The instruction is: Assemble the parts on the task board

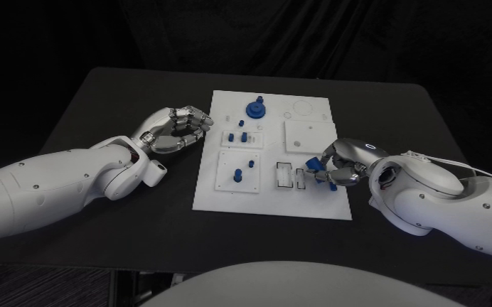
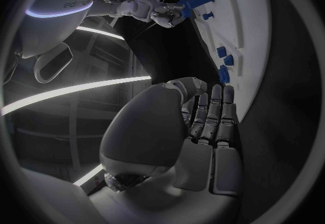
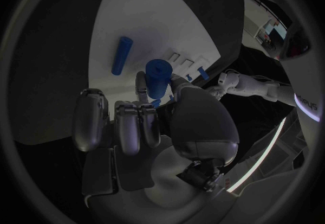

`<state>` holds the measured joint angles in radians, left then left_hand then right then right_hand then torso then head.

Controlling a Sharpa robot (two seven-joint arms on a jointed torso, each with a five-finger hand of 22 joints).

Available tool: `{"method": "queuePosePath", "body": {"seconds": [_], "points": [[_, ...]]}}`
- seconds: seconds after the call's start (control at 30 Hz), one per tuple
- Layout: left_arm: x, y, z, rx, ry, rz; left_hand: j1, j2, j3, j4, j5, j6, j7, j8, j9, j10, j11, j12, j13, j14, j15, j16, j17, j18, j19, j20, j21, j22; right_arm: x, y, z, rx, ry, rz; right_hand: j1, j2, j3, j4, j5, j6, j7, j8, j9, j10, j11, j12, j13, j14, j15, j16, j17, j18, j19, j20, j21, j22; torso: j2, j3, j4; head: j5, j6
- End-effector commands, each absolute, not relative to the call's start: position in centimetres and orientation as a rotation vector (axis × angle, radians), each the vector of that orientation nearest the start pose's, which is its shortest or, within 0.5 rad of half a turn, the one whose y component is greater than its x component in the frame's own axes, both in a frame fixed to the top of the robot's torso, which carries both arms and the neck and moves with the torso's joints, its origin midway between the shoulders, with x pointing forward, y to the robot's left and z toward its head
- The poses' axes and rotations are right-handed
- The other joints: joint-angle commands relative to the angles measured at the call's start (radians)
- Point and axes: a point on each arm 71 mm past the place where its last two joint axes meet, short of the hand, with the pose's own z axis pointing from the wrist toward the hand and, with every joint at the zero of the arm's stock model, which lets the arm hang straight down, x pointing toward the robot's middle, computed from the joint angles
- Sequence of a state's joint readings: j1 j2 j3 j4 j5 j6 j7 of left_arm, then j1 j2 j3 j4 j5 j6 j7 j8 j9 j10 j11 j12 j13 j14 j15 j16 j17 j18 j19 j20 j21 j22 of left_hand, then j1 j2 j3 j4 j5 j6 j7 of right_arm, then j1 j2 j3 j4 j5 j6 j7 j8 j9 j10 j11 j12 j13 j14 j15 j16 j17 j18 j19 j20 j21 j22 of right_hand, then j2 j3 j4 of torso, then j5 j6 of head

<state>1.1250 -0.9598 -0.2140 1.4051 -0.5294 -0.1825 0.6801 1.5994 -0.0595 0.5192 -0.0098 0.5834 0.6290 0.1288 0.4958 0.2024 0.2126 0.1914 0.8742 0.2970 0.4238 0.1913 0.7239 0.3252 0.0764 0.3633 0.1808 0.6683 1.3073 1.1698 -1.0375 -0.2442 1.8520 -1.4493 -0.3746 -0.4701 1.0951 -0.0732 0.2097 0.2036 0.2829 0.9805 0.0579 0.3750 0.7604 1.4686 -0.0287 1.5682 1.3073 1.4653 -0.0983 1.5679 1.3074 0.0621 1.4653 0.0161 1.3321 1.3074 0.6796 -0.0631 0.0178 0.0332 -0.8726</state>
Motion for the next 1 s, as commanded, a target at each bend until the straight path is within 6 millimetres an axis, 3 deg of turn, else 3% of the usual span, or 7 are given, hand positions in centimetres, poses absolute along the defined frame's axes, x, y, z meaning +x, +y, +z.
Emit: {"method": "queuePosePath", "body": {"seconds": [0.03, 0.37, 0.57, 0.87, 1.0], "points": [[44.5, 28.2, -25.2, -0.438, 1.547, -1.480, 0.000, 0.007, 0.001, -0.002, -0.005, -0.002, 0.007, 0.002, -0.001, 0.002, 0.007, -0.005, -0.001, 0.001, 0.008, 0.003, -0.001, -0.013, -0.002, 0.001, 0.004, 0.025, 38.7, -22.4, -23.7, 0.291, 1.937, 0.549, 0.053, 0.042, 0.044, -0.049, 0.001, 0.036, -0.030, 0.004, 0.003, 0.102, -0.007, 0.003, 0.263, 0.100, -0.009, -0.006, 0.232, -0.008, 0.025, -0.009, -0.003, 0.193, -0.001, -0.0010, -0.0009, 0.001, 0.000], [44.6, 28.0, -25.3, -0.437, 1.549, -1.481, -0.001, 0.007, 0.002, -0.003, -0.005, -0.001, 0.007, 0.002, -0.001, 0.002, 0.008, -0.005, -0.002, 0.002, 0.009, 0.004, -0.001, -0.013, -0.003, 0.002, 0.004, 0.025, 39.0, -21.7, -23.9, 0.505, 2.069, 0.605, 0.041, 0.053, 0.045, -0.046, 0.000, 0.027, -0.027, 0.004, 0.015, 0.102, -0.007, 0.003, 0.263, 0.097, -0.010, -0.010, 0.217, -0.006, 0.020, -0.011, -0.016, 0.189, -0.001, -0.0020, 0.0003, 0.000, 0.000], [44.6, 27.9, -25.3, -0.437, 1.551, -1.483, -0.001, 0.007, 0.002, -0.003, -0.004, -0.001, 0.008, 0.002, -0.001, 0.002, 0.008, -0.006, -0.002, 0.002, 0.009, 0.004, -0.001, -0.013, -0.003, 0.003, 0.004, 0.025, 39.2, -20.8, -24.8, 0.520, 2.156, 0.594, 0.023, 0.061, 0.042, -0.038, 0.000, 0.015, -0.024, 0.000, 0.024, 0.102, -0.004, 0.003, 0.263, 0.095, -0.007, -0.013, 0.206, -0.004, 0.017, -0.010, -0.022, 0.187, 0.001, -0.0017, 0.0016, -0.005, 0.000], [44.7, 27.8, -25.3, -0.437, 1.554, -1.485, -0.001, 0.006, 0.002, -0.004, -0.004, -0.001, 0.008, 0.003, -0.001, 0.003, 0.009, -0.006, -0.002, 0.002, 0.009, 0.005, -0.002, -0.012, -0.003, 0.003, 0.005, 0.025, 39.2, -19.6, -25.5, 0.504, 2.217, 0.587, -0.025, 0.072, 0.029, -0.010, -0.001, 0.003, -0.017, -0.011, 0.033, 0.102, 0.002, 0.003, 0.263, 0.094, -0.001, -0.014, 0.200, -0.003, 0.015, -0.005, -0.029, 0.185, 0.002, -0.0013, -0.0011, 0.001, 0.000], [44.7, 27.7, -25.4, -0.437, 1.556, -1.487, -0.001, 0.006, 0.002, -0.004, -0.004, -0.001, 0.008, 0.003, -0.001, 0.003, 0.009, -0.006, -0.002, 0.002, 0.009, 0.005, -0.002, -0.012, -0.003, 0.003, 0.005, 0.025, 39.2, -19.1, -25.7, 0.492, 2.234, 0.588, -0.041, 0.075, 0.024, 0.001, -0.001, -0.001, -0.015, -0.015, 0.035, 0.102, 0.003, 0.003, 0.263, 0.093, 0.001, -0.015, 0.197, -0.003, 0.014, -0.003, -0.033, 0.184, 0.002, -0.0012, 0.0012, -0.002, 0.000]]}}
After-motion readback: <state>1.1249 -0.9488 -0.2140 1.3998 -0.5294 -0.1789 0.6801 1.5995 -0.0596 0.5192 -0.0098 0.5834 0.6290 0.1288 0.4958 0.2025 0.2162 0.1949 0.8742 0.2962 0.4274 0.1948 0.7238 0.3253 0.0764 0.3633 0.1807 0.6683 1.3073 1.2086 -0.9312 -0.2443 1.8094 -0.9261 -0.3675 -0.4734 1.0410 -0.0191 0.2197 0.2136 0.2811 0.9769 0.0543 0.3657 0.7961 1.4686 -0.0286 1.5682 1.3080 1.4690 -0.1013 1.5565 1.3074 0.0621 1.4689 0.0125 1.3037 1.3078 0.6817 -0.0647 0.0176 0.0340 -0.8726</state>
